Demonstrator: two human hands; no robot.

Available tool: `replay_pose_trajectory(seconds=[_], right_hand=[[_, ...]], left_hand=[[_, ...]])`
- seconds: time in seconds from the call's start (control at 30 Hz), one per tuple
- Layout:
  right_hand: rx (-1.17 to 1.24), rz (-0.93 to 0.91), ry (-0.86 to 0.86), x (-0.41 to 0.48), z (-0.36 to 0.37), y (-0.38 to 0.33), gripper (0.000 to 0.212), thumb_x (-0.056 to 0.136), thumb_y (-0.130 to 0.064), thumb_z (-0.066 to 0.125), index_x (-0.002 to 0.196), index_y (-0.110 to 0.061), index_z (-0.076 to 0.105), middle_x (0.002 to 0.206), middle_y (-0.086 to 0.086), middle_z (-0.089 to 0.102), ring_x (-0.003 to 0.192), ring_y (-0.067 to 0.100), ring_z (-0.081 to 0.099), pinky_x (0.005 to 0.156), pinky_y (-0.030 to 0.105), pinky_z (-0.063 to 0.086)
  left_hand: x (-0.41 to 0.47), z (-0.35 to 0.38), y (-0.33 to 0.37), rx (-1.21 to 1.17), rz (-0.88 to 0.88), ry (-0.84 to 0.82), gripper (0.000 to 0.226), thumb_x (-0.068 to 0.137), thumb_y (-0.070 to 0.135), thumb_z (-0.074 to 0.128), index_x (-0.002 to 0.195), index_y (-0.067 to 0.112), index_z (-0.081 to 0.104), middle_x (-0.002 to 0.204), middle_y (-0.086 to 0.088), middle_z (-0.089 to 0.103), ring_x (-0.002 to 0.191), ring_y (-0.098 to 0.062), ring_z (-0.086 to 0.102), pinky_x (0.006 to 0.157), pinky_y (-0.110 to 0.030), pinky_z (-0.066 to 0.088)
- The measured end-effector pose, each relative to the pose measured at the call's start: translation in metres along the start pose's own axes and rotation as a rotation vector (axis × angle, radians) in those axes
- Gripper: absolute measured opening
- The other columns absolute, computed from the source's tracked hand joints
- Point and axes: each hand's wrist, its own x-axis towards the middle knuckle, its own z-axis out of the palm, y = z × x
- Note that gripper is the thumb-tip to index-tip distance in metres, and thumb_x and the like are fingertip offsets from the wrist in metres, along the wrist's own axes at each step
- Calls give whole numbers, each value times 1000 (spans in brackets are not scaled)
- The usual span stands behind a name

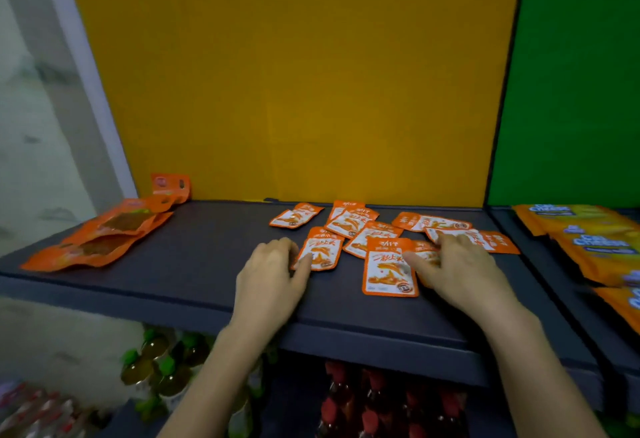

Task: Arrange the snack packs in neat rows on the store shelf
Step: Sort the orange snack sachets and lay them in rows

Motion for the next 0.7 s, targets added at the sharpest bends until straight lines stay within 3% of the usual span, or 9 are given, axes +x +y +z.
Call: replay_pose_trajectory(seconds=[0.1, 0.17, 0.3, 0.43, 0.57, 0.7], right_hand=[[-61, 125, -62, 7, 4, -15, 100, 73, -78, 41, 142, -7, 31, 147, 15, 33, 135, 33, 31, 101, 45, 37], [-109, 179, -94, 10, 8, -25, 111, 66, -84, 41, 144, -6, 27, 151, 15, 27, 139, 35, 25, 105, 46, 32], [-227, 206, -130, 15, 16, -31, 112, 65, -85, 43, 144, -8, 23, 153, 14, 22, 140, 37, 20, 110, 47, 25], [-146, 180, -104, 16, 16, -26, 102, 69, -76, 52, 145, -15, 24, 152, 11, 24, 139, 35, 21, 109, 48, 26], [-9, 178, -53, 14, 15, -21, 101, 67, -67, 64, 145, -19, 23, 151, 11, 24, 139, 34, 21, 108, 48, 26], [65, 121, -10, 6, 20, -17, 88, 76, -61, 60, 144, -17, 24, 150, 8, 25, 137, 31, 22, 109, 45, 26]], left_hand=[[33, 17, 2, 43, -46, -199, 49, 90, 53, 42, 105, 8, 53, 111, -12, 58, 108, -27, 50, 80, -38, 42], [53, 27, 6, 60, -76, -304, 65, 89, 58, 40, 123, 3, 46, 129, -17, 50, 120, -31, 43, 91, -40, 40], [79, 37, 6, 78, -71, -464, 90, 82, 59, 53, 143, 0, 21, 149, -18, 27, 136, -32, 27, 106, -41, 32], [88, 33, 0, -44, -124, -555, 82, 79, 52, 63, 135, 1, 33, 142, -15, 39, 125, -30, 44, 93, -36, 41], [90, 28, -7, -78, -156, -555, 75, 74, 50, 70, 127, 6, 41, 134, -12, 48, 119, -27, 48, 88, -33, 41], [87, 22, -20, -195, -194, -502, 80, 67, 44, 78, 132, 11, 44, 135, -10, 51, 120, -27, 50, 97, -36, 42]])
